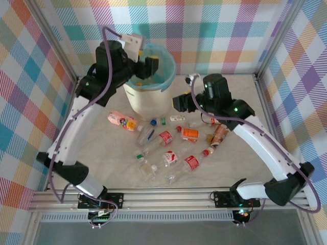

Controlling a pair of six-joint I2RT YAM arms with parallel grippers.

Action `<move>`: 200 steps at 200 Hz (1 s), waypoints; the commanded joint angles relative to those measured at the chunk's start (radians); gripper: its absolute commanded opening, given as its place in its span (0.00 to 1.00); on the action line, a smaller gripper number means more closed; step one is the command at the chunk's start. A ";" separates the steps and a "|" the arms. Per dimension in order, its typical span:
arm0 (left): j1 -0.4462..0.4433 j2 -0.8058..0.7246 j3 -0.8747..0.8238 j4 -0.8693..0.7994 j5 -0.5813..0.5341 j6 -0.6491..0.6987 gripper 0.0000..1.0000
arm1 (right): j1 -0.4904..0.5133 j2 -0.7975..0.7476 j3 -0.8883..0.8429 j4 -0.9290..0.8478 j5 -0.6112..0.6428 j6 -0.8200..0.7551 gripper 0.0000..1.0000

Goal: Put the plastic bottles in the bin

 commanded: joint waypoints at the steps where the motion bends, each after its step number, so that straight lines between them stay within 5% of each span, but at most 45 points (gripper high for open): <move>1: -0.062 -0.089 -0.144 -0.041 -0.012 0.081 0.70 | 0.013 -0.096 -0.128 -0.061 0.037 0.228 0.60; 47: -0.194 -0.261 -0.444 -0.001 -0.082 0.135 0.75 | 0.076 -0.266 -0.429 -0.139 0.129 0.567 0.60; 96: -0.229 -0.349 -0.621 0.021 -0.118 0.062 0.75 | 0.257 -0.348 -0.658 -0.154 0.230 0.912 0.69; 200: -0.277 -0.539 -0.885 0.092 -0.182 0.062 0.84 | 0.530 -0.170 -0.800 -0.009 0.289 1.512 0.83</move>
